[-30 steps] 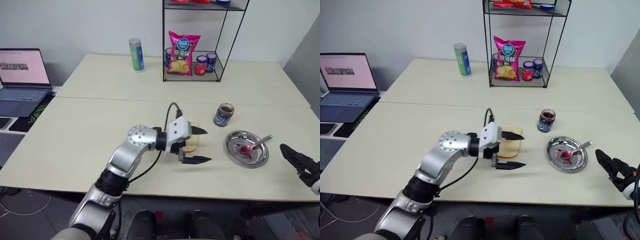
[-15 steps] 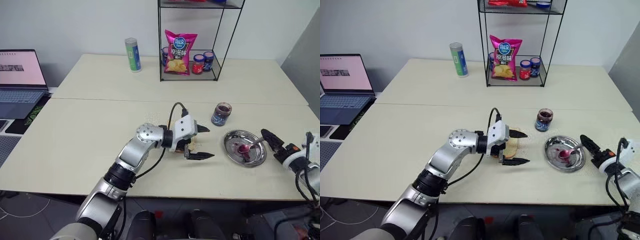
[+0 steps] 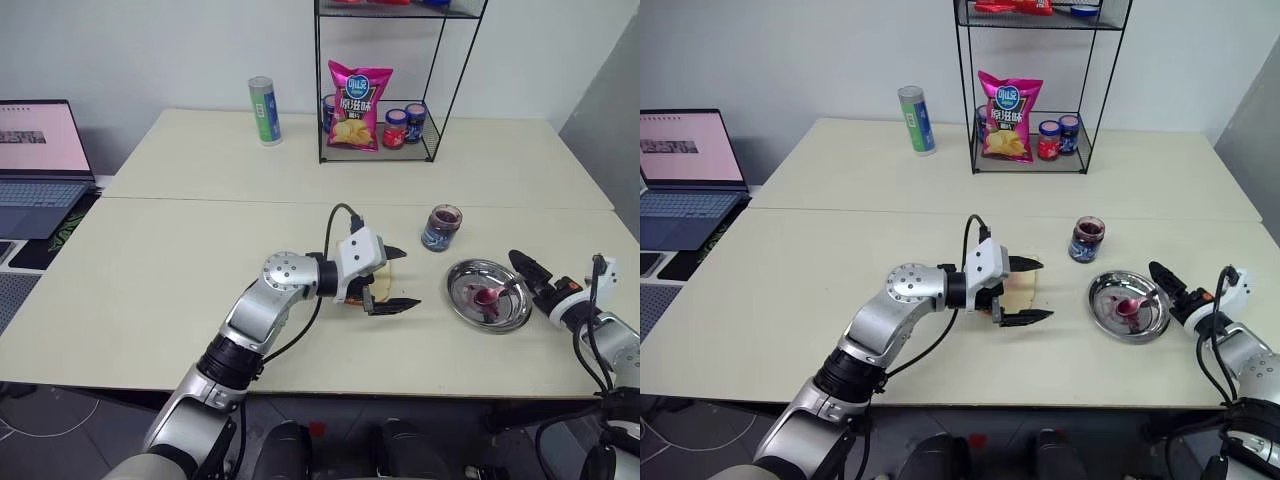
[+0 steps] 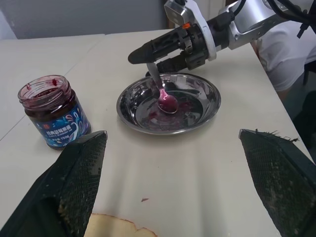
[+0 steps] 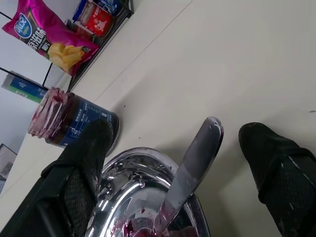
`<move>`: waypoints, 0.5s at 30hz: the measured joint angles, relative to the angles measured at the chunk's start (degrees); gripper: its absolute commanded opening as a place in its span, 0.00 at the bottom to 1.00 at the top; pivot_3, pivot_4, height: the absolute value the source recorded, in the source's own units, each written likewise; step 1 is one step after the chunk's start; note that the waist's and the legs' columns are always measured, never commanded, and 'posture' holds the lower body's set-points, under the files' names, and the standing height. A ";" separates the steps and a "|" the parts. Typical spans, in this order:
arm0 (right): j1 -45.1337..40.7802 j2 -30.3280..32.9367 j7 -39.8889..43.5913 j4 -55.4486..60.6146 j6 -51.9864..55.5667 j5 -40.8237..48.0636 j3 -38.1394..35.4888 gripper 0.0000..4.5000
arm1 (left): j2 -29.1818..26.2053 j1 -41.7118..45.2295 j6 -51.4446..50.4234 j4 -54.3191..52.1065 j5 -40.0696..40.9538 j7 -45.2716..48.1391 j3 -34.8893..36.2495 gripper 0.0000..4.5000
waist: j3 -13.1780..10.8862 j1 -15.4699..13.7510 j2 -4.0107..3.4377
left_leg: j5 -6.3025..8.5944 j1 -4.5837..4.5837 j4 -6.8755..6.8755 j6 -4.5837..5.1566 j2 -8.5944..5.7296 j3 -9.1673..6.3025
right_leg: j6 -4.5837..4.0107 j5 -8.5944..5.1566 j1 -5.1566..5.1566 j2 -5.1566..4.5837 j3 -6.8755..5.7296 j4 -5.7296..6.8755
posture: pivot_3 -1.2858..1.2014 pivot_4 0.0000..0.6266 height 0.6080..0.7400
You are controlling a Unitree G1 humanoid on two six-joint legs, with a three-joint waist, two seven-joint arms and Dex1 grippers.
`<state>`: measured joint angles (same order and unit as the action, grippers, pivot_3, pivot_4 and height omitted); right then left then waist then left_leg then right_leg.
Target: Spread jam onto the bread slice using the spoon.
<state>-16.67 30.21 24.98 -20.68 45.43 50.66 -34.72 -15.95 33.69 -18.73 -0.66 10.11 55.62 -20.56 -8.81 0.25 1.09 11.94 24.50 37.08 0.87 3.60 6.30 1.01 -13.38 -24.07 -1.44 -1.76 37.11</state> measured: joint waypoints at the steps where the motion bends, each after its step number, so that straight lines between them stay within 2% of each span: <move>1: -0.01 -0.09 -0.05 -0.20 -0.09 -0.06 0.00 0.84 | -0.03 0.07 0.02 0.00 0.00 0.00 0.00 1.00 | 0.00 0.00 0.00 | 0.00 0.00 -0.01 0.00 0.00 0.00 | 0.00 0.00 0.00 0.00 0.00 -0.01 | 0.52 0.24 1.00; 3: -0.03 -0.36 -0.06 -0.52 -0.13 -0.06 -0.01 0.73 | -0.07 0.16 0.04 0.01 0.00 0.00 0.00 1.00 | 0.00 -0.01 0.00 | 0.00 0.00 -0.03 0.00 0.00 0.00 | 0.00 0.00 -0.01 0.00 0.00 -0.01 | 0.52 0.24 1.00; 4: -0.02 -0.52 -0.06 -0.59 -0.12 -0.06 -0.01 0.71 | -0.06 0.20 0.06 0.01 0.00 0.00 0.00 1.00 | 0.00 -0.01 0.00 | 0.00 0.00 -0.04 0.00 0.00 0.00 | 0.00 0.00 -0.01 0.00 0.00 -0.01 | 0.52 0.24 1.00; 9: 0.35 -1.05 -0.06 -0.61 -0.13 -0.01 -0.35 0.46 | -0.15 0.39 0.19 0.06 0.00 0.04 0.00 1.00 | 0.00 -0.04 -0.01 | 0.00 0.00 -0.04 0.00 0.01 0.00 | -0.01 -0.01 -0.02 0.00 -0.01 -0.01 | 0.52 0.24 1.00; 15: 0.57 -1.48 -0.08 0.40 -0.23 0.17 -1.15 0.11 | -0.37 0.60 0.51 0.34 0.00 0.48 0.00 1.00 | 0.00 -0.11 0.00 | 0.00 0.01 -0.02 0.00 0.01 -0.01 | 0.00 0.00 0.00 -0.02 -0.02 -0.02 | 0.52 0.24 1.00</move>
<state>-16.11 28.73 24.90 -20.28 45.21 50.83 -35.87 -16.32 34.30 -18.22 -0.32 10.11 56.11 -20.57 -8.81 0.14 1.09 11.94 24.51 37.06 0.87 3.61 6.29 1.01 -13.38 -24.06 -1.47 -1.77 37.09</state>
